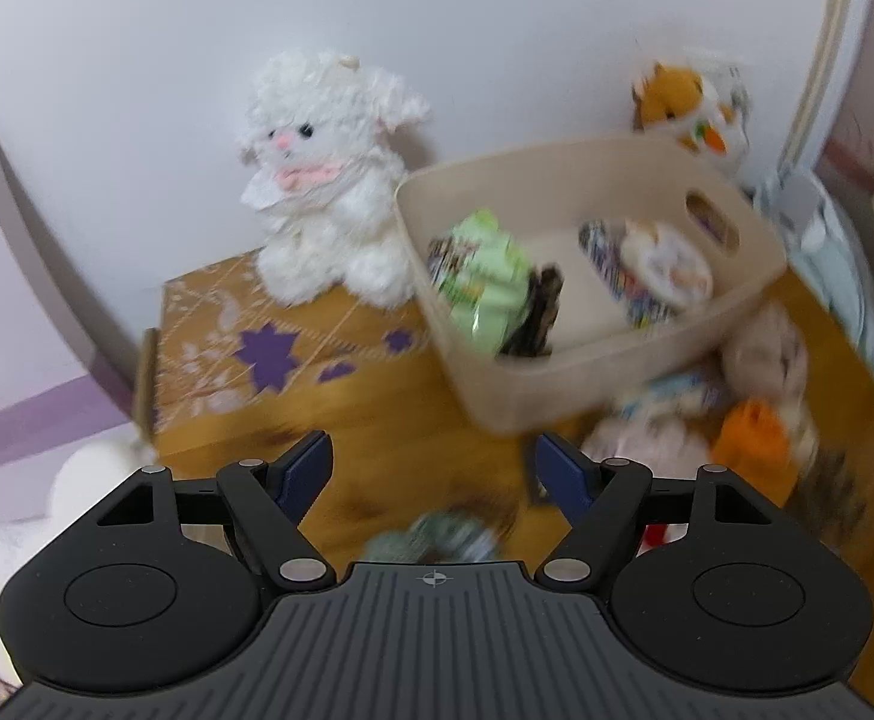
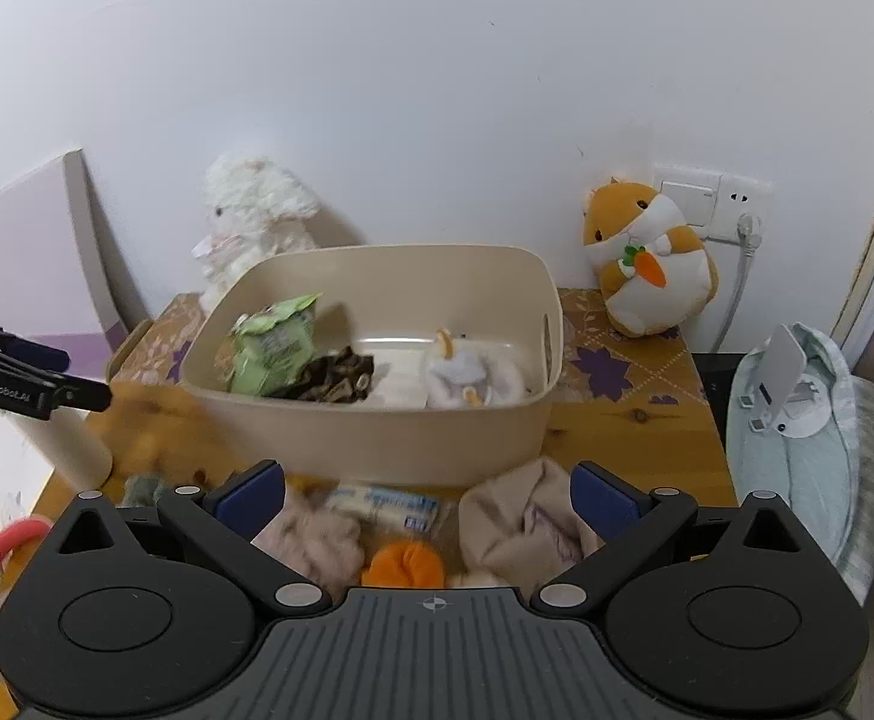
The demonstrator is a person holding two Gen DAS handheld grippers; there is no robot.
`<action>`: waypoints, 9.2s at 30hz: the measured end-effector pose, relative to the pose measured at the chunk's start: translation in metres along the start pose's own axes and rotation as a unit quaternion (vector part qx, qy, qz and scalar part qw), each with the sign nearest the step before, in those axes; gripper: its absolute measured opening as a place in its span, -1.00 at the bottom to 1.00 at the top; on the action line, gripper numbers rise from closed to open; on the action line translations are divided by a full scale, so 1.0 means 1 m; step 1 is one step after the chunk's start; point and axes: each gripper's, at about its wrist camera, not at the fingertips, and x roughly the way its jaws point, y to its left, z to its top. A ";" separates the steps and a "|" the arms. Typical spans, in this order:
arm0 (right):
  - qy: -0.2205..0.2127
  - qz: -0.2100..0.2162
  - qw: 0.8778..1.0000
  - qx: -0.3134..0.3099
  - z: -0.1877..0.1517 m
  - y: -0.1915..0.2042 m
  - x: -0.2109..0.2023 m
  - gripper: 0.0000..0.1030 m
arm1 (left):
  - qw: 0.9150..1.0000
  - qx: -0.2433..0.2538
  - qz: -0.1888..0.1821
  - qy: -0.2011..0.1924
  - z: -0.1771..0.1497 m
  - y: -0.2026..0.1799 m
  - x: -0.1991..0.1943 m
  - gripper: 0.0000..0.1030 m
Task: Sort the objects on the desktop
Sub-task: 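Move both tools back to the table toward the scrunchie and chip bag, then grasp the plaid scrunchie with the left tool while the right tool grasps the white chip bag, then carry the scrunchie and chip bag into the basket and release both, then grasp the Hello Kitty plush with the left tool while the right tool grasps the beige claw clip, then carry the Hello Kitty plush and beige claw clip toward the basket, then release the plush with the left tool while the right tool releases the claw clip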
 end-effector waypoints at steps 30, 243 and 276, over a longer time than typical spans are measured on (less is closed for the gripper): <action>0.179 -0.033 0.983 -0.011 -0.117 0.091 0.067 1.00 | 0.989 0.109 -0.027 0.094 -0.081 -0.006 0.118 0.48; -0.022 0.034 0.999 -0.001 0.086 -0.030 0.088 -0.43 | 0.993 -0.040 -0.047 -0.098 0.077 -0.084 0.040 -0.21; 0.015 -0.003 0.998 -0.058 0.079 -0.004 0.164 0.37 | 0.996 -0.091 0.023 0.004 0.093 -0.074 0.121 0.26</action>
